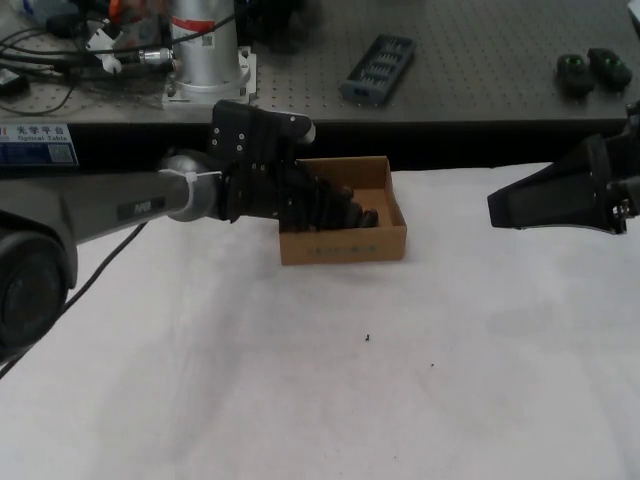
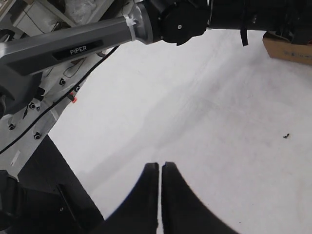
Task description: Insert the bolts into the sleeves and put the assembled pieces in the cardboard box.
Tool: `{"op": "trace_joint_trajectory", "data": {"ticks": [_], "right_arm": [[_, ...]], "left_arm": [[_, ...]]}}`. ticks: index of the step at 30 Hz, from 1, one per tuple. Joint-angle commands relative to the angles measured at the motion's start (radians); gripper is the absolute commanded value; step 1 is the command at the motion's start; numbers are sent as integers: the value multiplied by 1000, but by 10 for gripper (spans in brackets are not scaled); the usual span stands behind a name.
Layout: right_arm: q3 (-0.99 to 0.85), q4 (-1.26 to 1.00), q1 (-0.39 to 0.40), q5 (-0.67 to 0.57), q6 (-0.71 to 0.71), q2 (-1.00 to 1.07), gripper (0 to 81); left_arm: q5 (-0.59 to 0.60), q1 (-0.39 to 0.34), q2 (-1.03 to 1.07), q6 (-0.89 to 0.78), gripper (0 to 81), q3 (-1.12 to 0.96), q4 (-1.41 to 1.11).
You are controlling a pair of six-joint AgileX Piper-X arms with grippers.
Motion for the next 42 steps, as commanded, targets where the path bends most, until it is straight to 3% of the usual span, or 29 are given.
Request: {"op": "trace_joint_trajectory", "data": {"ticks": [1,8,10,19,23,25,26,29,35,42], "right_arm": [[-4,1,-5,-15,-15,-13,29],[-4,1,-5,-15,-40,-13,29],[-4,1,-5,-15,-40,-13,29],[-4,16,-5,-31,-35,-13,29],[-4,73,-5,-73,-12,-13,29],[-4,114,-5,-69,-14,-19,29],[-4,133,-5,-62,-14,-25,29],[-4,191,-5,-13,-54,-51,29],[-4,340,-2,224,-163,-158,29],[-4,386,-2,299,-169,-285,29]], "left_arm": [[-6,0,2,7,47,-25,-5],[-6,0,0,7,370,-25,-5],[-6,0,-8,7,392,-25,-3],[-10,5,-122,13,288,-25,169],[-10,11,-205,19,146,-25,381],[-10,17,-252,55,18,-25,498],[-10,17,-270,90,4,-25,537],[-34,19,-343,171,7,-25,653],[-54,20,-516,173,7,28,797],[-85,20,-812,180,7,353,770]]}}
